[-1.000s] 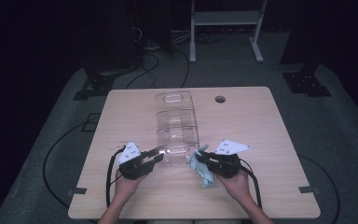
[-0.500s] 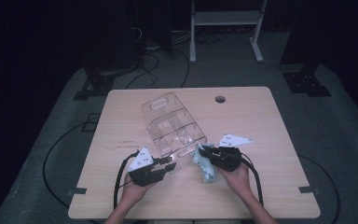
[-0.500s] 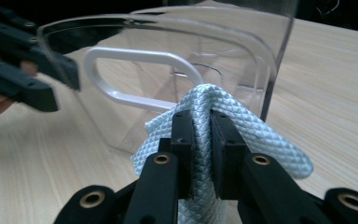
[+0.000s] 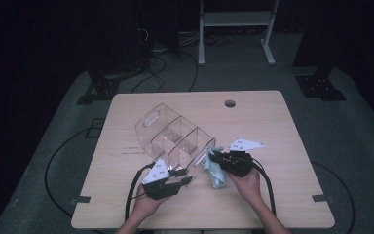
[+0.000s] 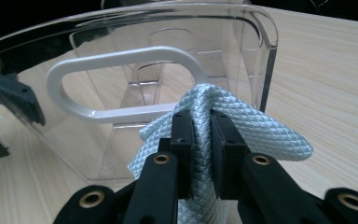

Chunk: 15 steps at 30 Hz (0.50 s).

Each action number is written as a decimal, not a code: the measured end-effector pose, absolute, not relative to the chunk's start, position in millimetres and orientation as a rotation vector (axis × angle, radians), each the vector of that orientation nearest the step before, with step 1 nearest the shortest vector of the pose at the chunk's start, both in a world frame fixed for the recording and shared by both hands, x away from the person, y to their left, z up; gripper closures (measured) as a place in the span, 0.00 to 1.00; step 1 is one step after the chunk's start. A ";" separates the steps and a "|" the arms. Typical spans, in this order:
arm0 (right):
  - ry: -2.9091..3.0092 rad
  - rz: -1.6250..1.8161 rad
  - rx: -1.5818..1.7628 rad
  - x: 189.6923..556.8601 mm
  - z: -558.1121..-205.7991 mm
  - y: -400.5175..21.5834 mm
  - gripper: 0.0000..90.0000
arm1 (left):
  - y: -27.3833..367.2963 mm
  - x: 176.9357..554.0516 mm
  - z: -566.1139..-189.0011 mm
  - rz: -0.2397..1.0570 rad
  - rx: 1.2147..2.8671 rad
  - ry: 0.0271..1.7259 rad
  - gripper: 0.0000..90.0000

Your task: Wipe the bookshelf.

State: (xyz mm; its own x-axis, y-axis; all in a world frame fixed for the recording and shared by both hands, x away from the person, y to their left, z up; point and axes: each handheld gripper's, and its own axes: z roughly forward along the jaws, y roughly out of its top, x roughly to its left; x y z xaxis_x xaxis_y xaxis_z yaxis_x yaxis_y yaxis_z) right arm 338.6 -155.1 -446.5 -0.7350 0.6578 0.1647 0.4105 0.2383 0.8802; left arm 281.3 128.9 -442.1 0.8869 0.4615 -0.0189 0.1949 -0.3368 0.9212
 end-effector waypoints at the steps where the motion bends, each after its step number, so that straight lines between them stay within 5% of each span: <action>1: 2.270 1.498 1.004 338.7 -446.4 -155.5 0.89 | 128.9 281.8 -442.1 0.291 1.924 0.480 0.73; 15: 2.247 1.525 1.028 338.4 -448.8 -163.7 0.89 | 155.5 282.3 -429.0 0.308 1.880 0.494 0.66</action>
State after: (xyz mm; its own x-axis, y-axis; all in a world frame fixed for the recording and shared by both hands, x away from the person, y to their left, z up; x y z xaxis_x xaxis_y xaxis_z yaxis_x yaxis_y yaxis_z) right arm 338.4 -163.7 -448.8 -0.7247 0.6640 0.1839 0.4160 0.2089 0.8850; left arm 282.3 155.5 -429.0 0.8788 0.4767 -0.0238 0.1879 -0.2996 0.9354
